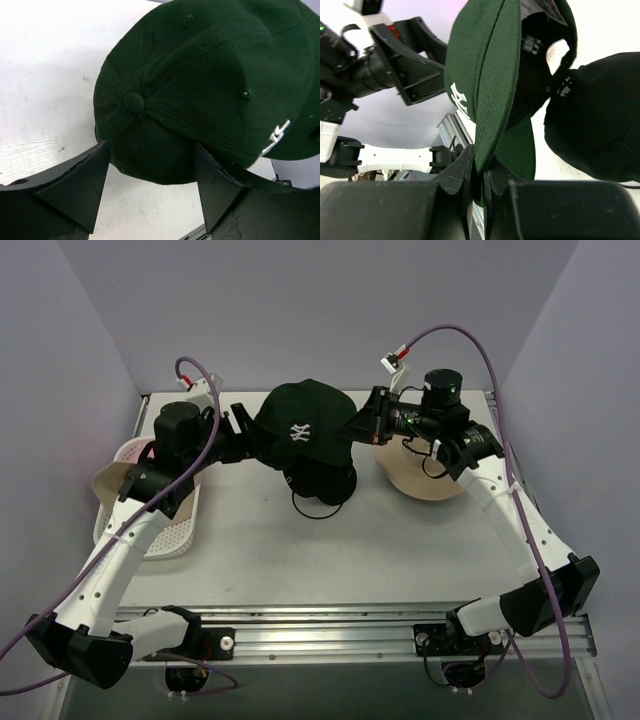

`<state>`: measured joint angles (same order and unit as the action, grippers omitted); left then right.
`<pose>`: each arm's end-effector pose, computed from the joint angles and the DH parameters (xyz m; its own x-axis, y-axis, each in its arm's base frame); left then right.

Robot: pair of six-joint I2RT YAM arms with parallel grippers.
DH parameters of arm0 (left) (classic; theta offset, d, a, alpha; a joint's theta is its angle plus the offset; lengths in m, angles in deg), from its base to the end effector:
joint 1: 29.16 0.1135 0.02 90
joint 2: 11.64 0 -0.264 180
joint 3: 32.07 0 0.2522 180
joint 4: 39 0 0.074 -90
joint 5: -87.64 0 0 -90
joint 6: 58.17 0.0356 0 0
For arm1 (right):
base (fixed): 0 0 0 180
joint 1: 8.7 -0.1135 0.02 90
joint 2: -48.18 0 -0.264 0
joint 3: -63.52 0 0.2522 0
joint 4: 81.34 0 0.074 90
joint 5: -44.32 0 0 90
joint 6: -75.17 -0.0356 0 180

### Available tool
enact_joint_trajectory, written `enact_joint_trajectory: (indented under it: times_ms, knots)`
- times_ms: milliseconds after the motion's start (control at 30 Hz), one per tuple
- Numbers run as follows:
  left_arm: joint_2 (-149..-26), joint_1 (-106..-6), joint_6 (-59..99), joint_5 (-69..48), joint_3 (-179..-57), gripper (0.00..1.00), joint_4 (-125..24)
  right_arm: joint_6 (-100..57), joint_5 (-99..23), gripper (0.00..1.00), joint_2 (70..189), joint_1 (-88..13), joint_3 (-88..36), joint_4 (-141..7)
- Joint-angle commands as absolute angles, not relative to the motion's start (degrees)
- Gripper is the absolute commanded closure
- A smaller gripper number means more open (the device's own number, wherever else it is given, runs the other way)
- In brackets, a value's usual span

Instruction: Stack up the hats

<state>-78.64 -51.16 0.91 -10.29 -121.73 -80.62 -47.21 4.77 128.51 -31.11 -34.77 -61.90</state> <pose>0.2327 -0.0993 0.4182 -0.5112 -0.3423 -0.7883 0.2673 0.8084 -0.5244 0.2782 0.1444 0.4490 -0.5318 0.1496 -0.8336 -0.7940 0.2542 0.5522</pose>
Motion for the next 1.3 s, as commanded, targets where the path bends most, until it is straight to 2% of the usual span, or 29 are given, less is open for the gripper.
enact_joint_trajectory:
  times_ms: [0,233,367,467,533,600,700,900,1067,1167,1200,1267]
  knots:
    - [-79.4,-50.7,3.1,-12.5,-124.1,0.24,-76.3,-48.8,8.2,1.00,124.6,-30.8,-34.7,-68.6]
    - [-79.7,-50.3,2.7,-11.2,-121.3,0.25,-73.6,-48.4,8.6,1.00,123.5,-29.9,-32.8,-68.4]
    - [-80.5,-49.9,2.8,-11.3,-120.8,0.30,-72.1,-48.4,9.0,1.00,123.0,-29.0,-31.7,-68.5]
    - [-80.7,-49.7,2.9,-12.9,-120.1,0.37,-70.0,-48.4,9.3,1.00,122.7,-28.8,-31.3,-68.6]
    - [-80.8,-49.7,3.1,-13.3,-120.0,0.48,-69.6,-48.3,9.5,1.00,122.6,-28.6,-31.2,-68.7]
    - [-81.0,-49.7,3.1,-14.0,-119.5,0.50,-68.3,-48.5,9.8,1.00,122.7,-28.5,-31.1,-69.0]
    - [-81.4,-49.6,3.0,-14.1,-119.2,0.49,-67.6,-48.8,10.0,1.00,122.5,-28.5,-30.7,-69.7]
    - [-83.1,-49.6,3.2,-12.8,-119.0,0.35,-67.9,-48.8,10.3,1.00,122.5,-28.2,-30.0,-69.9]
    - [-82.9,-49.6,4.1,-12.8,-117.6,0.35,-66.1,-48.8,10.6,1.00,122.3,-27.9,-30.0,-69.8]
    - [-82.6,-49.2,4.6,-14.8,-116.2,0.49,-63.4,-48.9,10.6,1.00,122.4,-27.8,-30.0,-69.9]
    - [-82.5,-49.2,4.5,-15.5,-115.8,0.63,-62.7,-49.1,10.6,1.00,122.4,-27.8,-30.0,-70.1]
    - [-82.6,-49.1,4.3,-17.3,-115.5,0.79,-61.0,-49.6,10.7,1.00,122.5,-27.8,-29.8,-70.9]
